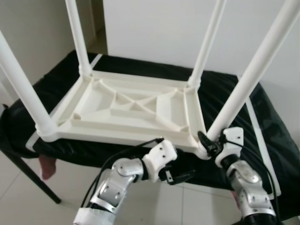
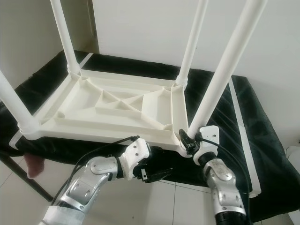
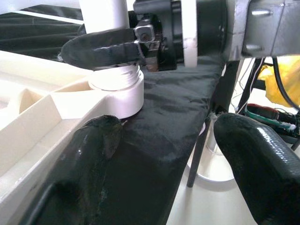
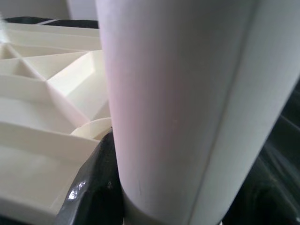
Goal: Building children table
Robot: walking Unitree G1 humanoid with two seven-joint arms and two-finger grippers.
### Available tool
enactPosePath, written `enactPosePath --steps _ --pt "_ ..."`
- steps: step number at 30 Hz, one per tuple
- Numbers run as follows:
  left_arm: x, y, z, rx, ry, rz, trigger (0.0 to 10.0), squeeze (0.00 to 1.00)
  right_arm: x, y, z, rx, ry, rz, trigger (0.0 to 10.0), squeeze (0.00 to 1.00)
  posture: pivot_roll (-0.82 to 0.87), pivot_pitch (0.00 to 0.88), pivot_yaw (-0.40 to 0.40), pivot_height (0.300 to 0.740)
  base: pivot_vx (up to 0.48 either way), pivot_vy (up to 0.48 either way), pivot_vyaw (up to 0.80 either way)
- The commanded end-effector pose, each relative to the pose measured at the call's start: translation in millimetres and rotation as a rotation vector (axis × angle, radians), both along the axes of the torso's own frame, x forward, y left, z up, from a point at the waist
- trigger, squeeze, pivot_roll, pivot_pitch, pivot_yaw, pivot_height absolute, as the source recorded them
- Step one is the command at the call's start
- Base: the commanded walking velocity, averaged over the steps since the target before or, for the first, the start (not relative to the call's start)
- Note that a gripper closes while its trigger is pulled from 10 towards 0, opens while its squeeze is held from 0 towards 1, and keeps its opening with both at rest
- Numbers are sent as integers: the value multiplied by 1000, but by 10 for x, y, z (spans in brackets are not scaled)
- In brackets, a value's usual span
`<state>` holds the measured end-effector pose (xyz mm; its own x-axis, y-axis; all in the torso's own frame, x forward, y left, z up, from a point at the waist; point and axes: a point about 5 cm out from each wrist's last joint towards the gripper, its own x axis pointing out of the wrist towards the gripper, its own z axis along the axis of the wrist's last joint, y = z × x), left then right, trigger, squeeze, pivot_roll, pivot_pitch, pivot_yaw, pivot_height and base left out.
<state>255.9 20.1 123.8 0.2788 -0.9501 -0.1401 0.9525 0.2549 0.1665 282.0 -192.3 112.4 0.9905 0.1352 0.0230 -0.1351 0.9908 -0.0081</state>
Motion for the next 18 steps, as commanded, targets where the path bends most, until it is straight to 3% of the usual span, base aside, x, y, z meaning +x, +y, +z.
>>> enactPosePath --steps 1,2,5,8,9,18 --pt "7 5 7 -10 -5 56 10000 0 -45 -3 -117 18 64 -86 10000 0 28 11 -61 740 0 0 0" --pt "7 5 7 -10 -5 56 10000 0 -45 -3 -117 18 64 -86 10000 0 28 11 -61 740 0 0 0" --pt "0 -5 4 -11 -3 54 10000 0 -87 25 -177 53 98 -260 10000 0 26 10 -66 740 0 0 0" --pt "0 -9 4 -12 -3 53 10000 0 -100 29 -195 64 110 -323 10000 0 27 9 -69 740 0 0 0" --pt "1 -18 10 -14 -4 51 10000 0 -120 105 -206 125 119 -407 10000 0 28 6 -68 740 0 0 0" --pt "7 -26 7 -10 -6 39 10000 0 -126 241 -168 179 115 -429 10000 0 23 0 -61 740 0 0 0"
